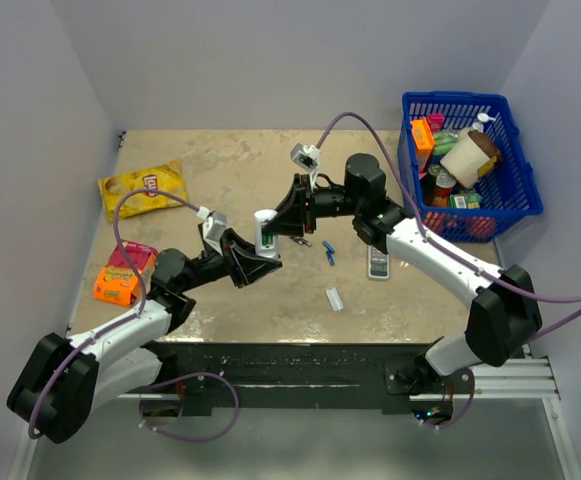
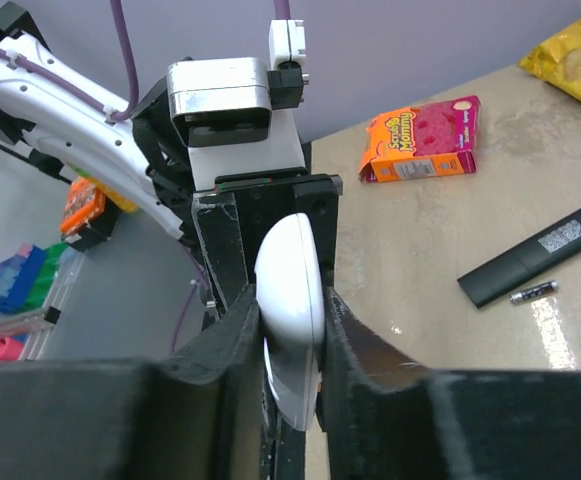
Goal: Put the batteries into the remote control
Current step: Adjust the remote control.
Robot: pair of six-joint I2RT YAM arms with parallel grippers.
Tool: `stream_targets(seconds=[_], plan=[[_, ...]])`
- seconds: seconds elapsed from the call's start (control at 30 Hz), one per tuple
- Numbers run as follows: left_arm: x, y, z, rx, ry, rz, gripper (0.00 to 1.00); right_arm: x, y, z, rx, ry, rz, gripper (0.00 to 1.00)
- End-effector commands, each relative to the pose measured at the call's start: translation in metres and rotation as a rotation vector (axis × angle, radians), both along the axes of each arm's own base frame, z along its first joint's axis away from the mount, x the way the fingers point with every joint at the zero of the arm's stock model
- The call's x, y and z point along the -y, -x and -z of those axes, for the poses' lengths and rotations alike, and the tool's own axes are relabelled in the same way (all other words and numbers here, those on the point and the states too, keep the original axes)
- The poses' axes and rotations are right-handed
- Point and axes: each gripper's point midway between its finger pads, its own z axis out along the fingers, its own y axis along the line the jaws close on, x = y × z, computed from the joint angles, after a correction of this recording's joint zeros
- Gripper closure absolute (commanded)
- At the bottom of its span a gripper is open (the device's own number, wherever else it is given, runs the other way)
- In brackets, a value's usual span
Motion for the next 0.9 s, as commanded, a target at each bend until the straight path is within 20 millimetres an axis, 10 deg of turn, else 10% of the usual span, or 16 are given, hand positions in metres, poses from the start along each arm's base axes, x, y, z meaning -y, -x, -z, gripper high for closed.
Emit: stream_targets(seconds=[0.0,0.07,0.2,0.6,0.87], plan=[[0.0,-0.005,-0.04,0.159,0.064,-0.023,1.0,-0.002,-0.009,0.004,0.005,0.013,0.024,0.59],[-0.001,-0.008,-0.041,0.148,0.07,-0.036,1.0,0.0,-0.005,0.007,-0.001,0.017,0.013,0.41],[-0.002,-0.012,-0.043,0.131,0.082,-0.059,1.0,0.001,-0.001,0.018,-0.016,0.038,0.009,0.38],[0.0,-0.014,-0.048,0.128,0.088,-0.055,1.0,-0.006,0.0,0.026,-0.015,0.052,0.014,0.51],[0.0,-0.014,-0.05,0.14,0.087,-0.051,1.0,-0.009,-0.005,0.021,-0.022,0.033,0.045,0.79]])
